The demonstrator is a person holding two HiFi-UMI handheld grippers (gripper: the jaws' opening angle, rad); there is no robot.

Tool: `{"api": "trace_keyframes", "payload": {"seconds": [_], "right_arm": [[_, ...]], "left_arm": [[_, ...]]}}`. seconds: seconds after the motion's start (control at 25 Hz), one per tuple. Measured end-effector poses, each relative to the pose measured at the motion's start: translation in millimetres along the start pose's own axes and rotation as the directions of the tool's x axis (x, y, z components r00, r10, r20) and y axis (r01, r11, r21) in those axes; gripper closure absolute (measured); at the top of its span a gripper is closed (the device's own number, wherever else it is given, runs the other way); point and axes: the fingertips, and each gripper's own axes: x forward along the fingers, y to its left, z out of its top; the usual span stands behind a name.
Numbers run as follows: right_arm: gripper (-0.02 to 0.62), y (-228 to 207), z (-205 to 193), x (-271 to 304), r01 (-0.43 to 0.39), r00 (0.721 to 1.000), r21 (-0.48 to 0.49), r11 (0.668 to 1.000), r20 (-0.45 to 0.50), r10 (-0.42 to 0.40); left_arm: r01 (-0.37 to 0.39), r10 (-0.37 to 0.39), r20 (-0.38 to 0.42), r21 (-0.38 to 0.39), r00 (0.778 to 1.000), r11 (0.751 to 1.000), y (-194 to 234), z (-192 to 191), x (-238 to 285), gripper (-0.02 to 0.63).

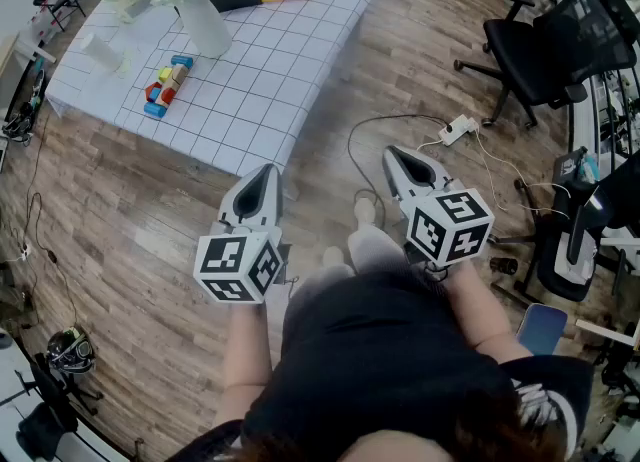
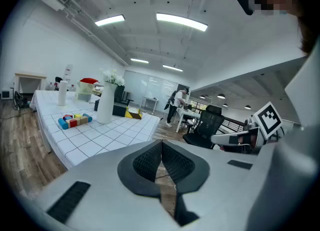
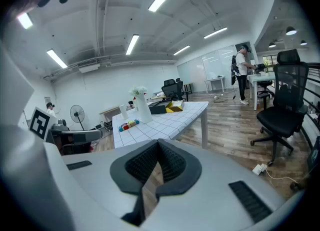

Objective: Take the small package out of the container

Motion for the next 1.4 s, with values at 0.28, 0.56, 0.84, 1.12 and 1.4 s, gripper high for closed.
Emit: {"api": "trace_keyframes", "payload": {"seconds": [0.28, 0.56, 0.84, 1.12, 1.4], "right_arm": [[0.581, -14, -3, 2, -0.001, 1.0, 0.018, 1.0, -0.006, 0.001], [0.58, -32, 1, 14, -0.019, 0.999, 0.036, 0.999, -0.025, 0.02], [0.58, -50, 16, 39, -0.051, 0.998, 0.018, 0.999, -0.037, 0.052], [0.58, -73, 46, 59, -0.102, 0.994, -0.015, 0.995, -0.03, 0.102], [0.581, -101, 60, 74, -0.136, 0.99, -0.051, 0.989, -0.045, 0.133]], "left_arm": [[0.026, -0.026, -0.018, -0.002, 0.999, 1.0, -9, -2, 17, 0.577], [0.015, -0.015, -0.028, 0.012, 0.999, 1.0, -12, 5, 38, 0.577], [-0.027, 0.027, -0.032, 0.008, 0.999, 1.0, -9, 18, 66, 0.577], [-0.041, 0.041, -0.02, 0.019, 0.999, 0.999, -21, 42, 98, 0.577], [-0.09, 0.09, -0.029, 0.013, 0.996, 0.996, -31, 47, 133, 0.577]]}}
